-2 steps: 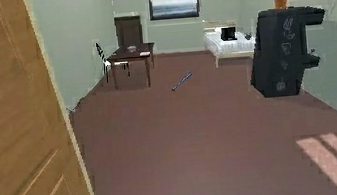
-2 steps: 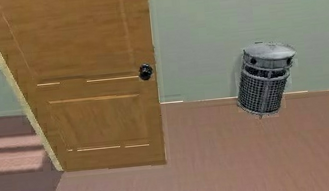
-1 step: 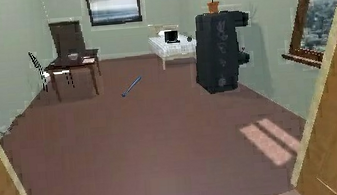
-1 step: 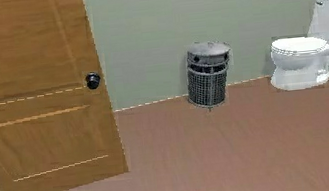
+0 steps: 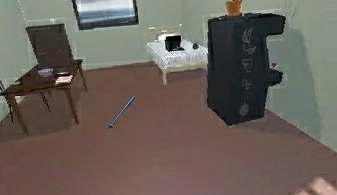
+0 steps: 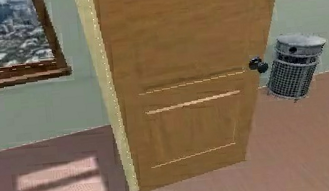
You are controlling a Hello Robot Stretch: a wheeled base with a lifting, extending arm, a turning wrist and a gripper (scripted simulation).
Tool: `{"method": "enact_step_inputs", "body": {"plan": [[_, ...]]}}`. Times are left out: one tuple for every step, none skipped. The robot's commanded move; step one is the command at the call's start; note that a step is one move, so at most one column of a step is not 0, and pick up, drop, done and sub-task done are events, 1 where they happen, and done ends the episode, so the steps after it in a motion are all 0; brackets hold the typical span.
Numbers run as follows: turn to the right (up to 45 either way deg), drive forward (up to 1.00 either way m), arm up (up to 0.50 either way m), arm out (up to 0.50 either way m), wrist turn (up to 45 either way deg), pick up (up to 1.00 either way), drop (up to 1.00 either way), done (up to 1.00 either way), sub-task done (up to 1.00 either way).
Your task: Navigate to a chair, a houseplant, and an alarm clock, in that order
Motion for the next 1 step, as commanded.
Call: {"method": "enact_step_inputs", "body": {"plan": [[0.0, 1.00, 0.00, 0.00, 0.0, 0.00, 0.00, 0.00, 0.00]]}}
